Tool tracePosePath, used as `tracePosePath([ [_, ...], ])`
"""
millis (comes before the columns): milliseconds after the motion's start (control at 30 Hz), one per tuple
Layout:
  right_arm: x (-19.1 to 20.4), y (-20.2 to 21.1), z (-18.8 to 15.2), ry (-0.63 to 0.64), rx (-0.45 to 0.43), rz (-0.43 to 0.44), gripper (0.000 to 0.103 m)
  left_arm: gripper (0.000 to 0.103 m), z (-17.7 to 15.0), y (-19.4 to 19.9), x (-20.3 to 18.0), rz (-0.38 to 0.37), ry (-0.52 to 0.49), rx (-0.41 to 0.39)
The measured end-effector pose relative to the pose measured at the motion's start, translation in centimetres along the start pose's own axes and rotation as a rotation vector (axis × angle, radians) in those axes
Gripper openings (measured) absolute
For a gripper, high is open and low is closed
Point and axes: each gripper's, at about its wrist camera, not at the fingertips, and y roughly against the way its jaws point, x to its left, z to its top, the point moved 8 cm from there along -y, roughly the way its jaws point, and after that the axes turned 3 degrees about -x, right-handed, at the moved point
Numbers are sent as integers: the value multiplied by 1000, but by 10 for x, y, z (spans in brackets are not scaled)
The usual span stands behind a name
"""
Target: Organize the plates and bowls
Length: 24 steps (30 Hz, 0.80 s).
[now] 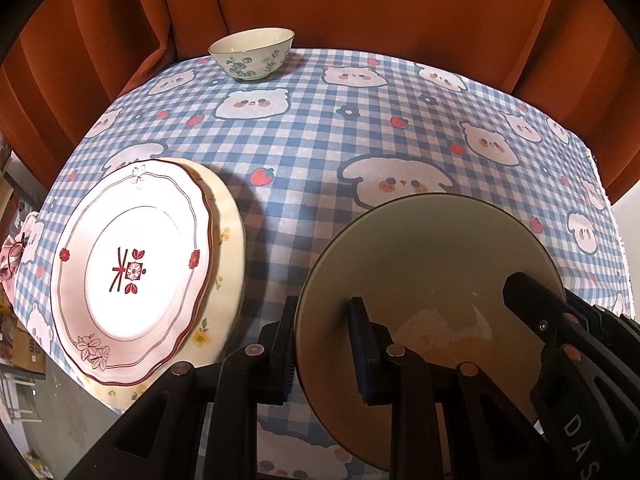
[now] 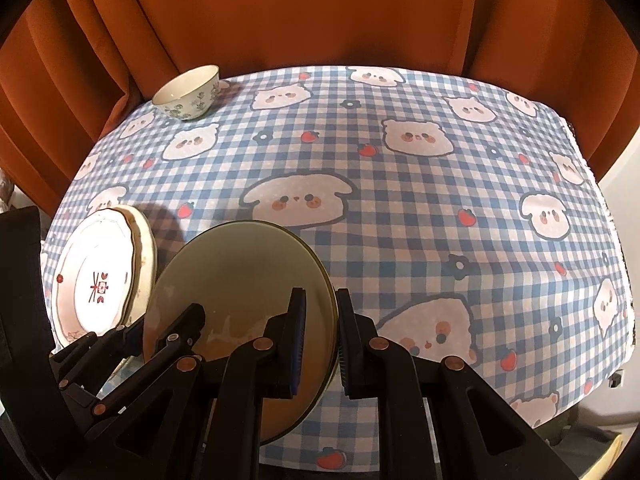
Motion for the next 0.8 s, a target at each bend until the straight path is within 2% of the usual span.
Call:
tracePosePath([
  [167, -4, -4, -3, -12, 0, 12, 18, 22, 2, -1, -3, 30, -32, -26],
  [400, -3, -4, -3, -13, -45, 6, 18, 25, 3, -2, -3, 47, -69, -42],
  [567, -3, -3, -3, -21, -53, -14, 19, 39, 0, 0, -6, 9, -93, -28],
  [600, -3, -3, -4, -21, -52, -16, 21, 44, 0, 1, -7, 0, -101, -30],
  [633, -2, -4, -5, -27, -44, -10, 24, 55, 0, 1, -8, -8, -108, -30],
  [700, -1, -6, -7, -42, -31, 5, 47, 67, 0, 3, -8, -21, -119, -38],
  [767, -2, -5, -9, -61, -33, 5, 60, 69, 1, 5, -9, -37, -131, -53],
  [800, -2, -3, -9, -66, -41, -3, 62, 72, 2, 6, -9, -49, -137, -58],
])
